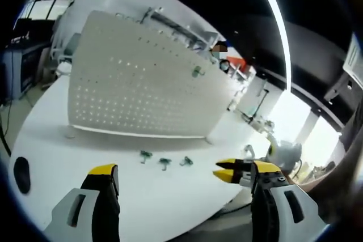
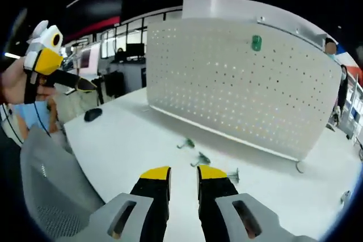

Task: Insert the hook assembly into the mounting plate slot until the hook locks in place.

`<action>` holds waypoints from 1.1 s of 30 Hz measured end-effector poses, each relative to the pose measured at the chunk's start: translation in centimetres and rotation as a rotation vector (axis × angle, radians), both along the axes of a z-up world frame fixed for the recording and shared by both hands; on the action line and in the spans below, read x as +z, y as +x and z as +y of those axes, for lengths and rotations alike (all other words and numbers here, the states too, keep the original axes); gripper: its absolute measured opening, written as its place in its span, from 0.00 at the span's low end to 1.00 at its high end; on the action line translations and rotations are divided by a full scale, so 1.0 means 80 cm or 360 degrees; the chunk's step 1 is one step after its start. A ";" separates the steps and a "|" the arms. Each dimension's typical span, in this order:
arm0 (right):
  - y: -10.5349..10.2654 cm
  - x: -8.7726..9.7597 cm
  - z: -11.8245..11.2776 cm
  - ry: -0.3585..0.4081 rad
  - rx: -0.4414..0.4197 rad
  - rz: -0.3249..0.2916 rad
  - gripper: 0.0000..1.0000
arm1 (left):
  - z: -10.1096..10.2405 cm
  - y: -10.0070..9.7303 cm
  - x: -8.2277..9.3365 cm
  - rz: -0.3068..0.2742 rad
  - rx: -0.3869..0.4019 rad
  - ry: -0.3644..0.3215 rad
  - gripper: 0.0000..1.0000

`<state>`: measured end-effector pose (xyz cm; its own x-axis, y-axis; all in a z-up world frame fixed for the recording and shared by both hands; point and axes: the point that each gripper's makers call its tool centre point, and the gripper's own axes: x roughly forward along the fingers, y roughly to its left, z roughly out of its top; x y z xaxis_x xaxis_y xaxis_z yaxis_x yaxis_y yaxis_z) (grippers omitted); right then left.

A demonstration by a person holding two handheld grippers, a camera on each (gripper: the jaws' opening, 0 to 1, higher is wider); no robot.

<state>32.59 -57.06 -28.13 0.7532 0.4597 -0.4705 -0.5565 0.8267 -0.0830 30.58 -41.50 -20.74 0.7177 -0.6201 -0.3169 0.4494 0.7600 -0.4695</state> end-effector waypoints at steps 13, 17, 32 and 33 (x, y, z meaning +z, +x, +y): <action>-0.028 -0.015 0.001 -0.0008 0.0042 0.0082 0.17 | -0.006 -0.004 -0.021 0.0059 -0.0027 0.0013 0.98; -0.031 -0.016 0.000 -0.0001 0.0043 0.0099 0.18 | -0.008 -0.002 -0.028 0.0079 -0.0038 0.0020 0.98; -0.029 -0.021 -0.011 0.0006 0.0016 0.0140 0.18 | -0.028 0.032 -0.073 0.0129 -0.0152 0.0099 0.92; -0.029 -0.022 -0.013 0.0005 0.0015 0.0141 0.18 | -0.030 0.035 -0.076 0.0126 -0.0160 0.0103 0.90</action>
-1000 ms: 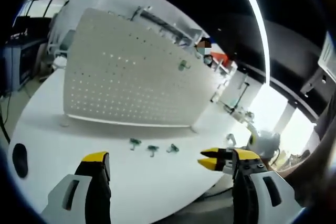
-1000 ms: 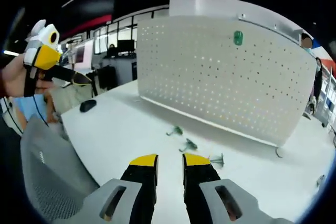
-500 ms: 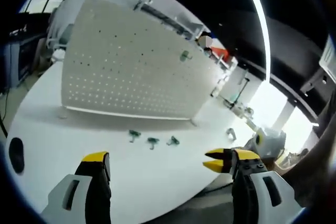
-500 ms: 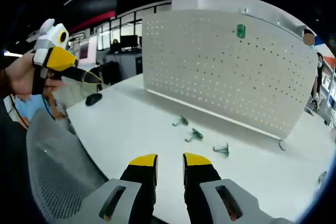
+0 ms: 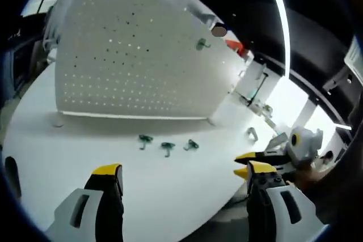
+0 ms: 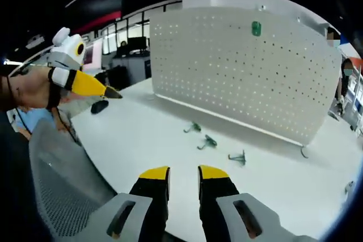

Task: Insert the hook assembly into the mounting plate slot until the hook locks in place.

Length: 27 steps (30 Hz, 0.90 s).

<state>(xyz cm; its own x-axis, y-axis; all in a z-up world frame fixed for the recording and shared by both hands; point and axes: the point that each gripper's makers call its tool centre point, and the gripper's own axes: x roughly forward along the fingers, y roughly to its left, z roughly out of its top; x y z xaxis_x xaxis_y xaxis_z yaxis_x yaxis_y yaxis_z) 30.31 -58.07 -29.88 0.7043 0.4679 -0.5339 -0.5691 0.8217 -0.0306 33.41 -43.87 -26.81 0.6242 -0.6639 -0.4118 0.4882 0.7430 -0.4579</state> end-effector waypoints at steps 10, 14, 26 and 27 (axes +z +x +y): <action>0.006 -0.003 -0.011 -0.0011 -0.0016 0.0026 0.18 | -0.018 0.051 -0.050 -0.0053 -0.0127 0.0202 0.82; 0.009 -0.006 -0.016 -0.0019 -0.0028 0.0038 0.18 | -0.034 0.064 -0.066 -0.0020 -0.0154 0.0159 0.78; 0.014 -0.012 -0.020 -0.0015 -0.0051 0.0063 0.17 | -0.056 0.098 -0.107 0.0049 -0.0224 0.0198 0.72; 0.014 -0.013 -0.019 -0.0018 -0.0047 0.0067 0.17 | -0.057 0.100 -0.108 0.0052 -0.0222 0.0196 0.71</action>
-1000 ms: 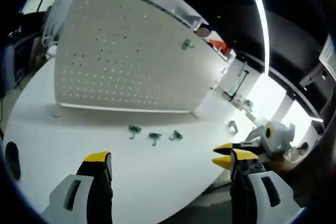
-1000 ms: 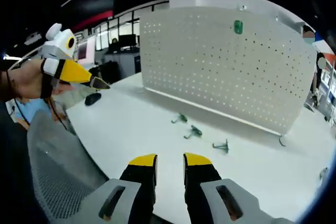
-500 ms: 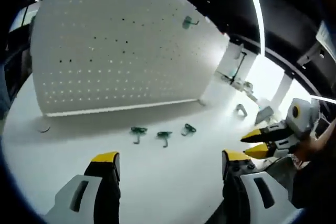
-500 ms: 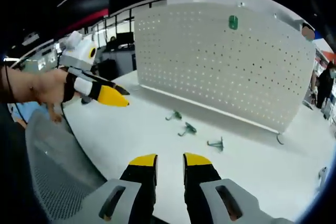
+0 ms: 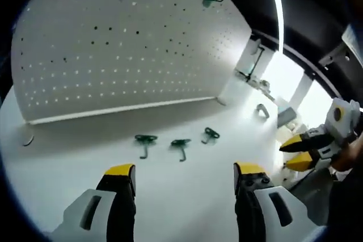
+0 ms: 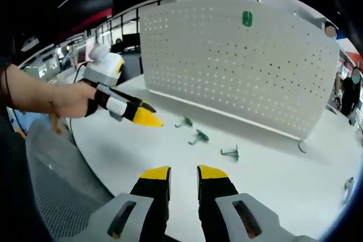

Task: Insert the hook assembly into the mounting plate slot until the hook locks in place.

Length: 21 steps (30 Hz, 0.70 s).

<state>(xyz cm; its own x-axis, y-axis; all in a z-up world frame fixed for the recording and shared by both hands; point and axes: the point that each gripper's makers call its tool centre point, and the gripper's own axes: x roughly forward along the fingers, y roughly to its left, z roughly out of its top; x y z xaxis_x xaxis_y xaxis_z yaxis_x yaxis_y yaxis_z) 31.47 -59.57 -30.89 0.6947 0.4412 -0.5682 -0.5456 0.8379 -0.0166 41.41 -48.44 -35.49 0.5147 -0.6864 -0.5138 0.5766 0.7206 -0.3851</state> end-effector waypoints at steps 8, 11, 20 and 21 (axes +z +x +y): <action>-0.005 -0.002 0.002 0.0004 0.0016 0.0026 0.17 | -0.012 0.025 -0.012 0.0027 0.0014 -0.0016 0.68; -0.008 -0.007 -0.002 -0.0001 0.0007 0.0051 0.16 | -0.018 0.034 -0.019 0.0024 0.0005 0.0005 0.65; -0.002 -0.008 -0.017 -0.0022 -0.0019 0.0058 0.16 | -0.027 0.048 -0.039 0.0036 -0.0037 0.0046 0.62; -0.001 -0.009 -0.018 -0.0022 -0.0024 0.0063 0.16 | -0.027 0.050 -0.041 0.0038 -0.0034 0.0047 0.62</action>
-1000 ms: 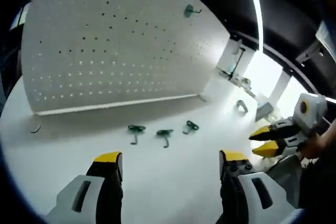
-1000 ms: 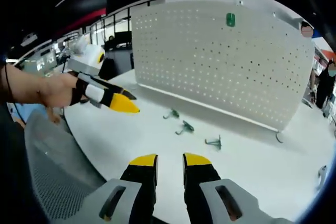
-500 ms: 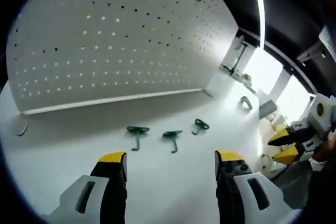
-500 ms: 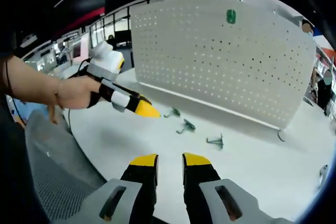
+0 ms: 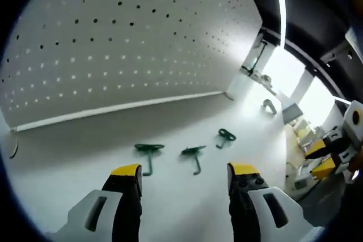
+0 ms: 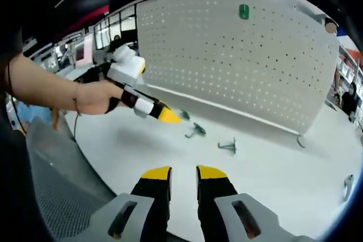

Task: Insert the hook assembly into the mounting plate slot until the hook locks in place.

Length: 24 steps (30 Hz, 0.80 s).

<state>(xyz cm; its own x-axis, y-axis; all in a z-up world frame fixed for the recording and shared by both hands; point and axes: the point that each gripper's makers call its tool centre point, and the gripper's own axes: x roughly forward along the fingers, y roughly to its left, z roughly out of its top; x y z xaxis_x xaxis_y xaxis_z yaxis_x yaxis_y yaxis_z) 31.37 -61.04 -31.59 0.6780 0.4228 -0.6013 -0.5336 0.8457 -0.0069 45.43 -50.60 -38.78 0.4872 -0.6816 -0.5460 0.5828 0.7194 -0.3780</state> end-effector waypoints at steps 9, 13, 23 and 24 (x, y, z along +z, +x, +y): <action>-0.002 -0.010 -0.010 0.0056 -0.0069 0.0070 0.15 | 0.003 0.015 -0.013 -0.0006 0.0026 0.0027 0.45; 0.003 -0.007 -0.013 0.0065 -0.0088 0.0065 0.15 | 0.002 0.022 -0.023 0.0002 0.0047 0.0046 0.45; 0.008 -0.012 -0.022 0.0026 -0.0092 0.0066 0.15 | 0.004 0.030 -0.034 -0.0003 0.0043 0.0079 0.33; 0.008 -0.012 -0.022 0.0023 -0.0093 0.0067 0.15 | 0.005 0.031 -0.035 -0.0004 0.0042 0.0085 0.31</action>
